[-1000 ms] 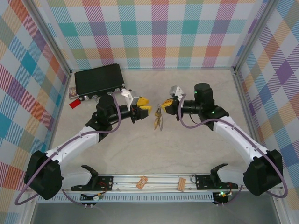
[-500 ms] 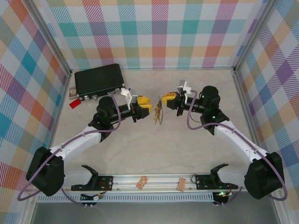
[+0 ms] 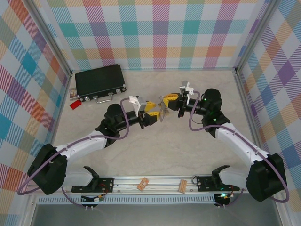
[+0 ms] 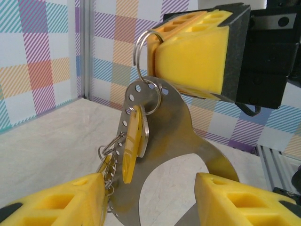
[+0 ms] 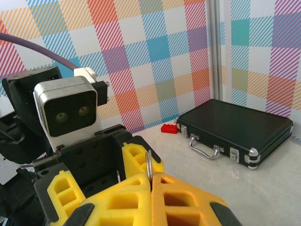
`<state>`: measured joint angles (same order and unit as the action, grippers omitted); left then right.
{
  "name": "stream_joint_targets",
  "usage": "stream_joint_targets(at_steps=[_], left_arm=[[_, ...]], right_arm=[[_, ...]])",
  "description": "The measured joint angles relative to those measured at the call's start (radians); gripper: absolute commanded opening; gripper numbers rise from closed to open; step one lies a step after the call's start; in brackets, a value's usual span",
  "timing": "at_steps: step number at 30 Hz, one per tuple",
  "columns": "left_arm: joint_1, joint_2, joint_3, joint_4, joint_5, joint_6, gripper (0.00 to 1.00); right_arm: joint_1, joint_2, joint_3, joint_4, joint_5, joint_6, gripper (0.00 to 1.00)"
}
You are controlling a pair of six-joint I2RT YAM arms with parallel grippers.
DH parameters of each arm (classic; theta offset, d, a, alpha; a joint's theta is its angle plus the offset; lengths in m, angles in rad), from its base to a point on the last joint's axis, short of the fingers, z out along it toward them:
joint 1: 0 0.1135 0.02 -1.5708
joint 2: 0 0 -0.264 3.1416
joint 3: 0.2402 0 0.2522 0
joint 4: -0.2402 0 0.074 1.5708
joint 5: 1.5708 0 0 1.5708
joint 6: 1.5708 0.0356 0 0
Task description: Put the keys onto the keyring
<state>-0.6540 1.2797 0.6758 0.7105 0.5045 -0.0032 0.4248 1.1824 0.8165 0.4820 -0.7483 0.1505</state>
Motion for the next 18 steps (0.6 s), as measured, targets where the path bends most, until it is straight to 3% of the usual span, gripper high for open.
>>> stream_joint_targets(at_steps=[10, 18], left_arm=[[-0.024, 0.036, 0.024, 0.0, -0.064, 0.053, 0.52], [-0.033, 0.07, 0.068, 0.005, -0.08, 0.065, 0.43]], right_arm=[[0.0, -0.002, -0.018, 0.004, -0.004, 0.015, 0.0], [0.0, -0.002, -0.032, 0.012, -0.01, 0.03, 0.0]])
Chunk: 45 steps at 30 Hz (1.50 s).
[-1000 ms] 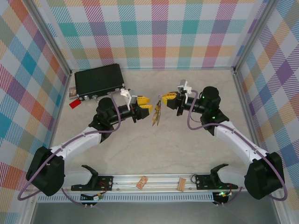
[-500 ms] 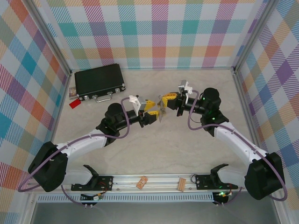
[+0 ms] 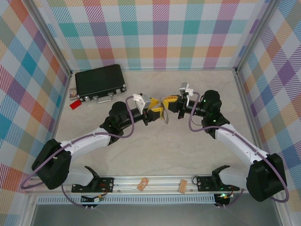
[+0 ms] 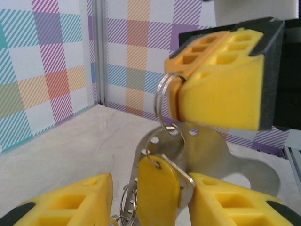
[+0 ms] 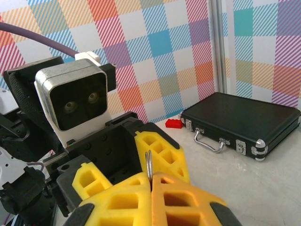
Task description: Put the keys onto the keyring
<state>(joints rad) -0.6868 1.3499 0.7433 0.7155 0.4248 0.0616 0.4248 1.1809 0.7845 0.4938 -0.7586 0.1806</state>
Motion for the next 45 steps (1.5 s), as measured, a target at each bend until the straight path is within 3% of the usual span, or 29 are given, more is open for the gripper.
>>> stream_joint_targets(at_steps=[3, 10, 15, 45], left_arm=[[0.0, 0.019, 0.009, 0.002, -0.001, 0.002, 0.38], [-0.008, 0.024, 0.01, 0.0, -0.016, 0.021, 0.13], [-0.008, 0.009, 0.01, -0.01, -0.03, 0.04, 0.04], [-0.01, -0.132, 0.051, -0.28, -0.052, 0.168, 0.0]], right_arm=[[0.0, 0.0, -0.009, 0.002, -0.002, 0.006, 0.0], [0.0, -0.001, -0.016, 0.003, -0.002, 0.011, 0.0], [0.0, -0.01, -0.03, 0.004, 0.003, 0.01, 0.0], [0.0, -0.023, -0.041, -0.051, 0.028, -0.066, 0.0]])
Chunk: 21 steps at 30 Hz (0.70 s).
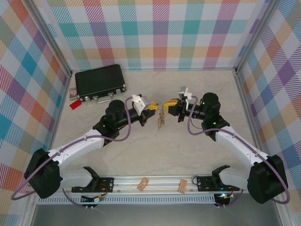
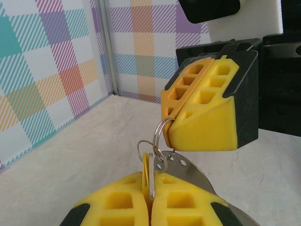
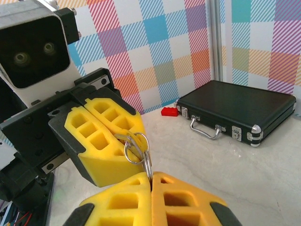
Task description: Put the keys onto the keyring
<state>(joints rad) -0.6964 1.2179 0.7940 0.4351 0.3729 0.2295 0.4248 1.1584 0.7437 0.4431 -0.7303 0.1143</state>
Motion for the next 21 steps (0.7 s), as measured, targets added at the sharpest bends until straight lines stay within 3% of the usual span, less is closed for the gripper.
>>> stream_joint_targets(at_steps=[10, 11, 14, 21], left_arm=[[-0.002, 0.0, 0.047, -0.105, -0.002, 0.034, 0.0], [-0.002, 0.0, 0.053, -0.125, -0.002, 0.041, 0.0], [-0.004, 0.002, 0.068, -0.163, -0.008, 0.056, 0.0], [-0.004, 0.037, 0.142, -0.245, -0.029, 0.081, 0.0]], right_arm=[[0.0, 0.001, -0.013, 0.004, 0.017, -0.002, 0.02], [0.0, 0.002, -0.018, 0.004, 0.02, -0.002, 0.06], [0.0, 0.002, -0.027, 0.005, 0.037, 0.0, 0.29], [-0.006, -0.005, -0.054, 0.0, 0.156, 0.031, 0.45]])
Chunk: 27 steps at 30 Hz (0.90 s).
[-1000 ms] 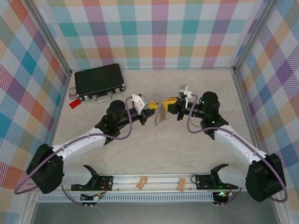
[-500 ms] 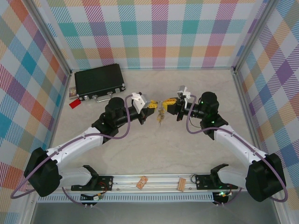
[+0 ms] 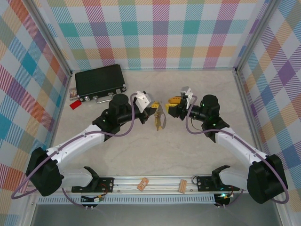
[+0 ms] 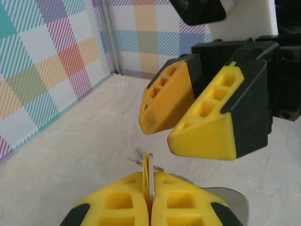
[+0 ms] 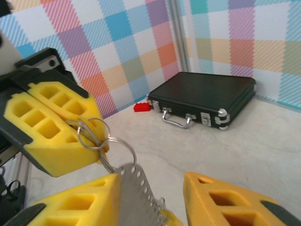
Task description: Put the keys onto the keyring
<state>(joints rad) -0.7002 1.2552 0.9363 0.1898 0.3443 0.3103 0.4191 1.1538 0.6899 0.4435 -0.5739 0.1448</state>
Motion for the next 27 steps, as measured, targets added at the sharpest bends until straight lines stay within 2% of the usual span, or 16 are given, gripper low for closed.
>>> stream_joint_targets(at_steps=[3, 5, 6, 9, 12, 20, 27], left_arm=[[0.0, 0.023, 0.028, -0.028, -0.009, 0.004, 0.0], [-0.002, 0.04, 0.043, -0.043, -0.014, 0.006, 0.0], [-0.005, 0.05, 0.053, -0.053, -0.017, 0.006, 0.0], [-0.014, 0.082, 0.091, -0.09, -0.025, 0.013, 0.0], [-0.029, 0.127, 0.147, -0.125, -0.034, 0.023, 0.0], [-0.067, 0.269, 0.333, -0.23, -0.051, 0.044, 0.0], [-0.101, 0.45, 0.543, -0.301, -0.059, 0.054, 0.0]], right_arm=[[0.0, -0.042, -0.049, -0.006, 0.062, 0.004, 0.55], [0.0, -0.084, -0.085, -0.014, 0.106, 0.01, 0.73], [0.0, -0.108, -0.104, -0.019, 0.133, 0.014, 0.78], [0.0, -0.176, -0.15, -0.026, 0.218, 0.027, 0.84], [0.0, -0.242, -0.191, -0.041, 0.301, 0.043, 0.99], [0.0, -0.426, -0.314, -0.097, 0.57, 0.104, 0.99], [0.0, -0.696, -0.374, -0.251, 0.796, 0.188, 0.99]])
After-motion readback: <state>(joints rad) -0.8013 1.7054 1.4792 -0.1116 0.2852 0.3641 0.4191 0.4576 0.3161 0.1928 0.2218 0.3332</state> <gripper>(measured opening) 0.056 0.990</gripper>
